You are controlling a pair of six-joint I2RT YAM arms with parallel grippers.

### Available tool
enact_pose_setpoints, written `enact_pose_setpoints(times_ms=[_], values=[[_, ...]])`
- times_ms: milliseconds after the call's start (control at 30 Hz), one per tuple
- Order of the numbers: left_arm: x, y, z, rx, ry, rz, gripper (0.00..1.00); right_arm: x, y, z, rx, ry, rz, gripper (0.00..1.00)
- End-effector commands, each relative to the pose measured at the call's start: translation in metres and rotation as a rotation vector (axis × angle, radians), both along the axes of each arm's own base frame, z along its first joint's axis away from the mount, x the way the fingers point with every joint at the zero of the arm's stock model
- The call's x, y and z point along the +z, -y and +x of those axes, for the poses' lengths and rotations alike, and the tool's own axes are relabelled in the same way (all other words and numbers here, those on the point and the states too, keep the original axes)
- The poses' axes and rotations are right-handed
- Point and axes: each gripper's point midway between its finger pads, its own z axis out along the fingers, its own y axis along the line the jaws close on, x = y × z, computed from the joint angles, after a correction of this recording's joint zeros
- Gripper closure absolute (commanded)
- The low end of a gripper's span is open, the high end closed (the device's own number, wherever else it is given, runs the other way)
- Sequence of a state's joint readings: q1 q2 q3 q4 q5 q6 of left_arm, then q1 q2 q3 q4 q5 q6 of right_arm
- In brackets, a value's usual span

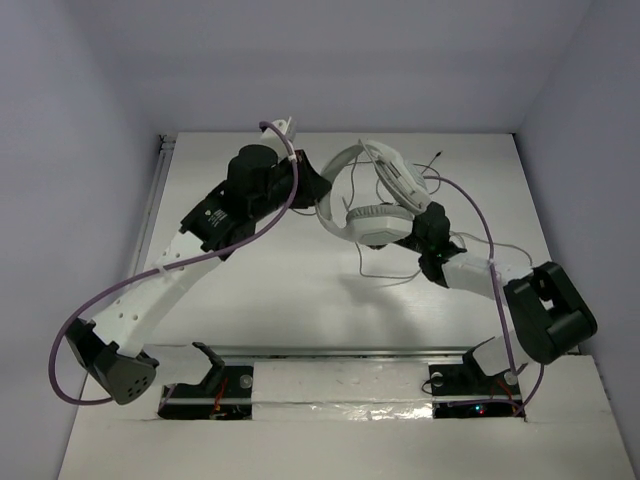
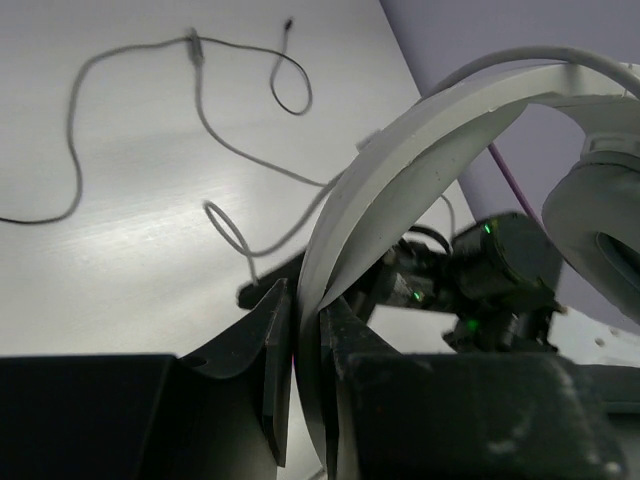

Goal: Wrap the headphones

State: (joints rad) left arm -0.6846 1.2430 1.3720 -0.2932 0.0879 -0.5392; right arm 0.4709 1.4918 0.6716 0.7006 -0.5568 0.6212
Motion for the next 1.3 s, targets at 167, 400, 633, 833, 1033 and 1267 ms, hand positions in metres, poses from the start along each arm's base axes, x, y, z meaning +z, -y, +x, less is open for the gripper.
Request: enact_pose_setpoints(times_ms=[167,400,633,833,1033,1267], values=[[0.081,-0.056,0.067,0.369,0.229,-0.02,1.0,-0.011,0.02,-0.066,-0.068,-0.083,-0.051,1.0],[0.063,-0.084,0.096,0.554,0.235,-0.035,1.0,-0.015,0.02,-0.104,-0.049,-0.132,-0.102,1.0],[0.027,-0.1,0.115,0.689,0.212,0.034,1.0,-0.005,-0.004,-0.147,0.031,-0.181,-0.147,1.0],[-0.01,-0.108,0.122,0.727,0.177,0.163,1.0,0.015,-0.006,-0.168,0.005,-0.175,-0.25,1.0],[-0.055,-0.114,0.097,0.72,0.13,0.327,1.0,0.049,-0.001,-0.176,0.023,-0.146,-0.305,1.0],[-0.123,-0.1,0.045,0.595,0.054,0.616,1.0,0.077,-0.003,-0.169,0.043,-0.081,-0.385,1.0]])
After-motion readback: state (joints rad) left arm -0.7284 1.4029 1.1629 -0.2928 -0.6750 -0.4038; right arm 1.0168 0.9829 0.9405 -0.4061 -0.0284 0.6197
